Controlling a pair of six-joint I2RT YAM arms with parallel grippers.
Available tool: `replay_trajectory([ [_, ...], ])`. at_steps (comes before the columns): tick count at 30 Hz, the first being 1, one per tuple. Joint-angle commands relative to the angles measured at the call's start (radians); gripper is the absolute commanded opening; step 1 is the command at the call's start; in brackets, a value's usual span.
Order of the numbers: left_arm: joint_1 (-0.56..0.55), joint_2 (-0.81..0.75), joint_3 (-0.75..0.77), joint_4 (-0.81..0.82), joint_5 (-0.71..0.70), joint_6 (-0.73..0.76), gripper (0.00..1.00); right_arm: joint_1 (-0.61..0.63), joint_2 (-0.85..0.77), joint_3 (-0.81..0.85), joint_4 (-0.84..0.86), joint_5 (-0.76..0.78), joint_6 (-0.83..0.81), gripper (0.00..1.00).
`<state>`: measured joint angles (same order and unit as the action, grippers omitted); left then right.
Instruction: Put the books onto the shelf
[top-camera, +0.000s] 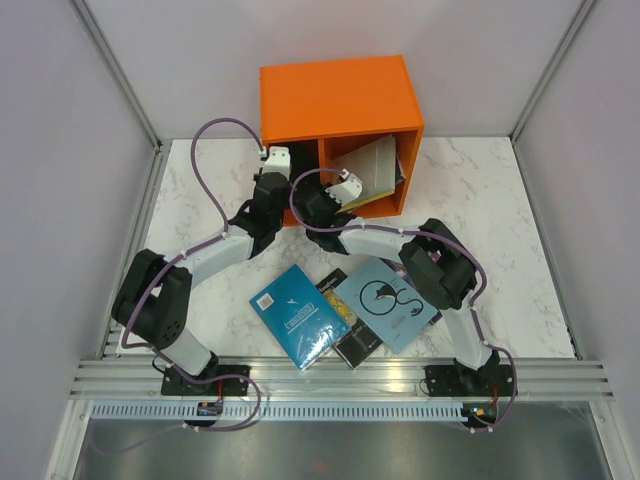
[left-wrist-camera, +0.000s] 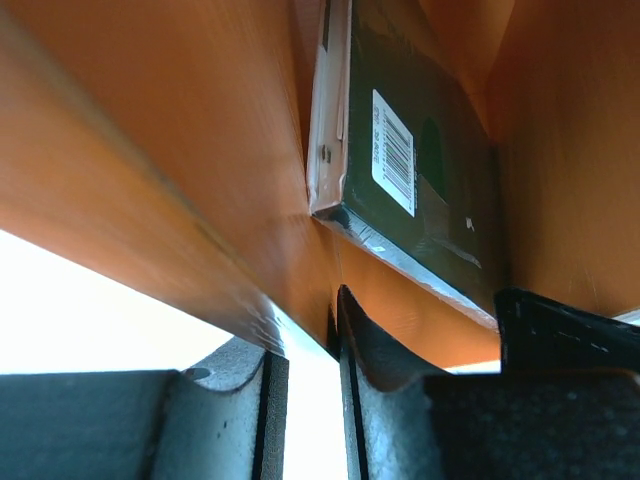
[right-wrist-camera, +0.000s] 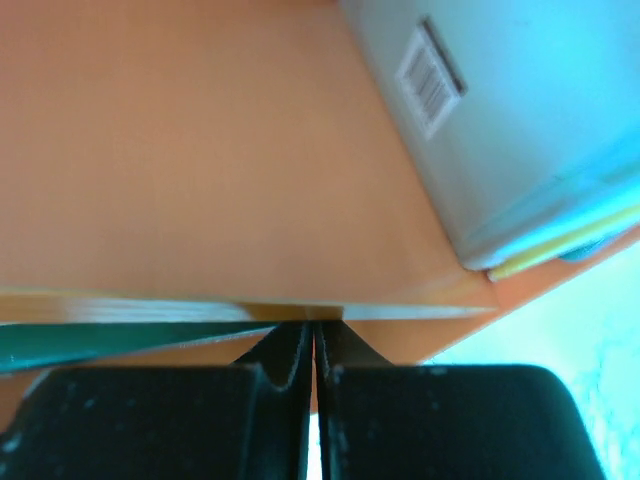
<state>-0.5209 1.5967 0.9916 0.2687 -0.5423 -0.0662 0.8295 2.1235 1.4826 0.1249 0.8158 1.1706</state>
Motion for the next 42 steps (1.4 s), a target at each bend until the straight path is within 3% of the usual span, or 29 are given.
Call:
replay_trajectory([
  [1, 0.053, -0.046, -0.031, 0.027, -0.045, -0.201, 0.02, -0.018, 0.001, 0.041, -0.123, 0.221, 0.161, 0.00],
  [9, 0.073, -0.080, -0.064, 0.024, -0.038, -0.207, 0.02, -0.107, -0.091, -0.136, -0.206, 0.284, 0.285, 0.00],
  [15, 0.079, -0.069, -0.065, 0.020, -0.030, -0.218, 0.02, -0.150, -0.161, -0.188, -0.241, 0.344, 0.251, 0.00],
  [19, 0.078, -0.072, -0.068, 0.020, -0.028, -0.219, 0.02, -0.185, -0.191, -0.220, -0.158, 0.248, 0.215, 0.00],
  [20, 0.078, -0.072, -0.068, 0.018, -0.021, -0.221, 0.02, -0.181, -0.194, -0.219, -0.136, 0.220, 0.130, 0.00],
  [26, 0.079, -0.069, -0.050, -0.009, 0.039, -0.230, 0.02, -0.049, -0.292, -0.271, -0.145, 0.160, 0.009, 0.00],
  [31, 0.078, -0.052, 0.024, -0.169, 0.056, -0.302, 0.03, 0.054, -0.404, -0.338, -0.247, 0.059, -0.044, 0.00],
  [32, 0.078, -0.047, 0.044, -0.215, 0.061, -0.316, 0.12, 0.063, -0.419, -0.349, -0.246, 0.031, -0.064, 0.00],
  [33, 0.078, -0.043, 0.064, -0.215, 0.061, -0.316, 0.12, 0.072, -0.431, -0.360, -0.248, 0.010, -0.109, 0.04],
  [34, 0.078, -0.040, 0.097, -0.341, 0.103, -0.336, 0.47, 0.089, -0.456, -0.370, -0.269, -0.009, -0.121, 0.13],
  [35, 0.079, -0.047, 0.108, -0.376, 0.116, -0.352, 0.59, 0.098, -0.471, -0.387, -0.286, -0.039, -0.129, 0.17],
  [37, 0.078, -0.073, 0.113, -0.439, 0.125, -0.368, 0.69, 0.126, -0.529, -0.410, -0.338, -0.058, -0.161, 0.27],
  [38, 0.078, -0.090, 0.110, -0.454, 0.137, -0.380, 0.82, 0.137, -0.552, -0.433, -0.356, -0.067, -0.170, 0.32],
  [40, 0.078, -0.153, 0.105, -0.524, 0.153, -0.399, 0.99, 0.167, -0.629, -0.474, -0.402, -0.075, -0.193, 0.48],
  [42, 0.078, -0.214, 0.102, -0.584, 0.176, -0.423, 1.00, 0.183, -0.678, -0.502, -0.430, -0.092, -0.196, 0.60],
])
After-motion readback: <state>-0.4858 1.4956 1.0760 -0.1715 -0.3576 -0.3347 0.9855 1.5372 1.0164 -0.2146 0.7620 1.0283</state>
